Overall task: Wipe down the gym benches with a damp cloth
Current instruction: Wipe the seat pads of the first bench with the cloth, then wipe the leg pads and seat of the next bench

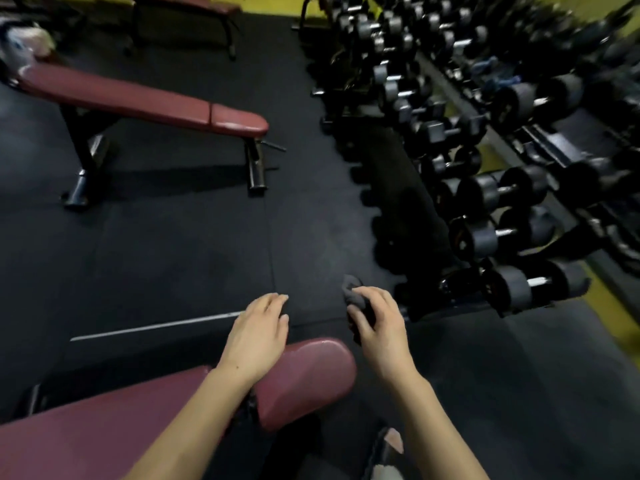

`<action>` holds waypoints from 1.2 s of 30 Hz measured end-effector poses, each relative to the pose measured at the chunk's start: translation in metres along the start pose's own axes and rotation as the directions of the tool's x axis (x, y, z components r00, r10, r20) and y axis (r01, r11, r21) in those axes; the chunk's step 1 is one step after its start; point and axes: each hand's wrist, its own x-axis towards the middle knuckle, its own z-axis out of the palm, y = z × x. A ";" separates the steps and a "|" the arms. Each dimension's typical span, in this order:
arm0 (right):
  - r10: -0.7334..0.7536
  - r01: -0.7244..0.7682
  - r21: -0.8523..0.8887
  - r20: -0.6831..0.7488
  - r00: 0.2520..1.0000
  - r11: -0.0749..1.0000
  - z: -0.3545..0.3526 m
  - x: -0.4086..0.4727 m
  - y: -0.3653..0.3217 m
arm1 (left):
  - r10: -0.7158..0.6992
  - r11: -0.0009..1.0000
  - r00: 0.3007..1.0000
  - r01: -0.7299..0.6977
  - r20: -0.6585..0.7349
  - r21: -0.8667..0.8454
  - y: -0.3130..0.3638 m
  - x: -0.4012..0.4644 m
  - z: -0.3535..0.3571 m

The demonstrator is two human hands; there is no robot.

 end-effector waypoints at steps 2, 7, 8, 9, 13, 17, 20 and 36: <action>0.017 -0.016 0.038 -0.033 0.999 0.999 -0.032 0.023 0.016 | -0.012 1.000 0.999 0.011 -0.053 -0.023 0.036 0.026 0.008; 0.020 -0.020 0.124 0.004 1.000 0.992 -0.117 0.086 0.076 | -0.048 0.998 0.992 0.043 -0.113 -0.044 0.147 0.093 0.052; 0.025 -0.027 0.134 0.017 1.000 0.991 -0.134 0.096 0.087 | -0.056 0.998 0.992 0.051 -0.114 -0.045 0.167 0.105 0.061; 0.037 -0.041 0.146 0.032 0.999 0.988 -0.149 0.106 0.097 | -0.066 0.997 0.992 0.060 -0.112 -0.052 0.185 0.115 0.068; 0.032 -0.039 0.177 0.043 0.999 0.983 -0.197 0.146 0.127 | -0.079 0.995 0.990 0.072 -0.117 -0.066 0.237 0.150 0.086; 0.018 -0.029 0.194 0.054 0.998 0.981 -0.217 0.175 0.143 | -0.118 0.993 0.988 0.116 -0.103 -0.031 0.259 0.171 0.086; 0.024 -0.035 0.215 0.053 0.998 0.976 -0.217 0.198 0.150 | -0.137 0.991 0.983 0.137 -0.120 -0.013 0.262 0.191 0.076; -0.061 0.004 0.351 0.150 0.987 0.936 -0.104 0.469 0.111 | -0.278 0.960 0.937 0.275 -0.213 -0.045 0.153 0.428 0.006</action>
